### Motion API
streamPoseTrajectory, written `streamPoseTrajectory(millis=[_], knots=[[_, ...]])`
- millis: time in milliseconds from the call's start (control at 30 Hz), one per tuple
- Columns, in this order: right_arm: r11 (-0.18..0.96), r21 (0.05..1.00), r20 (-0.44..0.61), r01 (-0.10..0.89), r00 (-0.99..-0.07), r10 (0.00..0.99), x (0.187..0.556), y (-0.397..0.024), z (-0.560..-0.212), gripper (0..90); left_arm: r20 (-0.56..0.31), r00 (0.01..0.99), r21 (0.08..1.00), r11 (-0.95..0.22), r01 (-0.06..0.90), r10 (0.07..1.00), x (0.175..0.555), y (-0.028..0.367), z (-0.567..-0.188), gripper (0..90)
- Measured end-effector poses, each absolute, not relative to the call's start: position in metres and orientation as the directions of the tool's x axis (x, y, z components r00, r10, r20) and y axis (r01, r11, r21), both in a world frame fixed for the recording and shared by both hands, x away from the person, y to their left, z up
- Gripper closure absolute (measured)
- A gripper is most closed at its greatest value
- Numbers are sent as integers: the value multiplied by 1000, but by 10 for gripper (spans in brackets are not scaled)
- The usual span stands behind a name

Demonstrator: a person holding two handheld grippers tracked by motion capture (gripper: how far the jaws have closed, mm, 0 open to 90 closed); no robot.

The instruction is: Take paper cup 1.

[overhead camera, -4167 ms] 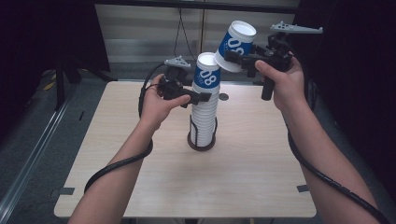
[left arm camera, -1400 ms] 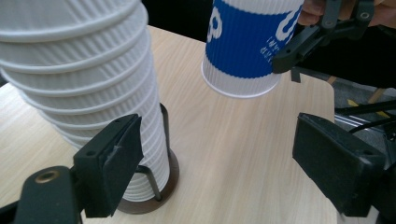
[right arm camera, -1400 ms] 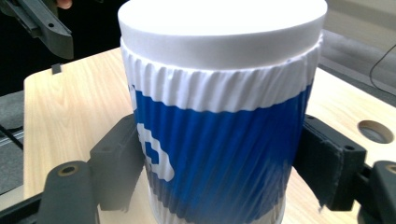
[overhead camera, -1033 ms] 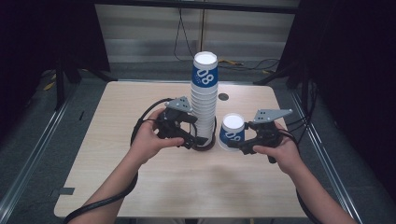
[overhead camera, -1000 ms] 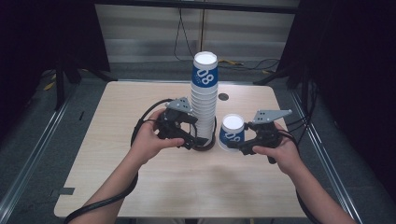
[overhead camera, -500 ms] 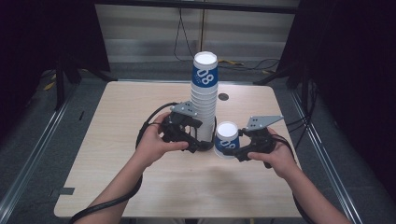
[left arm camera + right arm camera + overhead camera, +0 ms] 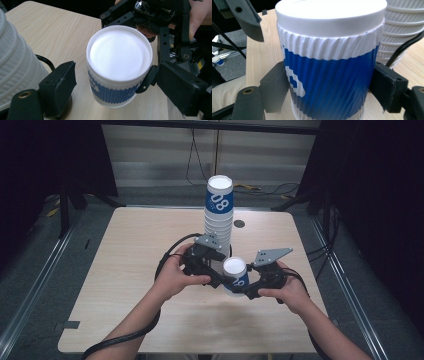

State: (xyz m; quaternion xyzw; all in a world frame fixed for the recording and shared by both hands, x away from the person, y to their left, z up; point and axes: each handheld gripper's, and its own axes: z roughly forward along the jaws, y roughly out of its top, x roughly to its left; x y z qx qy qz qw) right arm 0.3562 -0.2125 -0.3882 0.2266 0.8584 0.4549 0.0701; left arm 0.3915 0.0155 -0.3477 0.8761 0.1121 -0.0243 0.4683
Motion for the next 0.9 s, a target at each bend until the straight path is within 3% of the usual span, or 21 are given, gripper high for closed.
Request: streamPoseTrajectory(millis=[467,900], knots=[[523,786,86,330,-896,436,358,-208,-390,222,-146,976,797,-565,214,164,392,10,-352,155],[665,674,43,322,-916,400,364,-203,-383,224,-153,975,784,-580,220,162,392,15,-355,156]])
